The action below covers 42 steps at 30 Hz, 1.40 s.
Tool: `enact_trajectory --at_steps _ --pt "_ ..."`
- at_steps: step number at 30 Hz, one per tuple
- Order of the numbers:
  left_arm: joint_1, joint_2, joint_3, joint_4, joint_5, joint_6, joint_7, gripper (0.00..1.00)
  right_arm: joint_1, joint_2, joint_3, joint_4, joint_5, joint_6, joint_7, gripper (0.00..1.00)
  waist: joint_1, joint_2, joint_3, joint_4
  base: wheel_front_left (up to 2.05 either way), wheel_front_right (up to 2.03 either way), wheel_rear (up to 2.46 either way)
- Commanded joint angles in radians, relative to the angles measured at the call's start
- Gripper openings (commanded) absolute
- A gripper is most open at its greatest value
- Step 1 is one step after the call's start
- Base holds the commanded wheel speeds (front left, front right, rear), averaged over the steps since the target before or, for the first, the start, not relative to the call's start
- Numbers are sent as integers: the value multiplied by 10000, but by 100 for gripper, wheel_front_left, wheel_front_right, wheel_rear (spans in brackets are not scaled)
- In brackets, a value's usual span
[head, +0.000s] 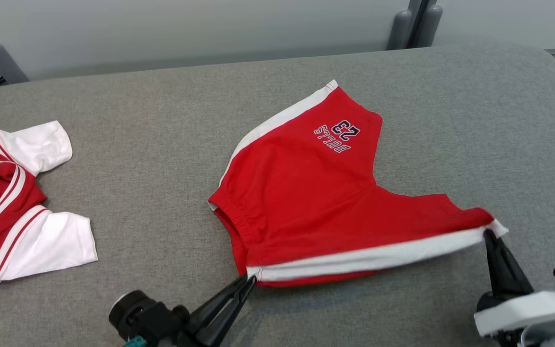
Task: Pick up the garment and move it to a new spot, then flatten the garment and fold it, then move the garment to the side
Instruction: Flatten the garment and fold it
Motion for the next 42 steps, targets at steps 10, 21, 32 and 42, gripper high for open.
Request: enact_trajectory --at_steps 10,21,32,42 --pt "-2600 -356 18 748 -2149 -7 -22 0 -3778 -400 428 2090 30 0 186 0 0 0 722 653 0 0 0" --pt "-4906 -861 -662 2206 -4839 -8 -272 0 -7514 -484 1327 5099 -625 0 127 0 0 0 1701 1339 0 0 0" --pt "-5992 -1224 -830 3424 -5901 -9 -418 0 -9956 -146 1849 7466 -981 0 -56 0 0 0 2497 2052 0 0 0" --pt "-6716 -1767 -966 3896 -5753 -9 -431 0 -11167 44 2292 8978 -1063 0 -143 0 0 0 3111 2610 0 0 0"
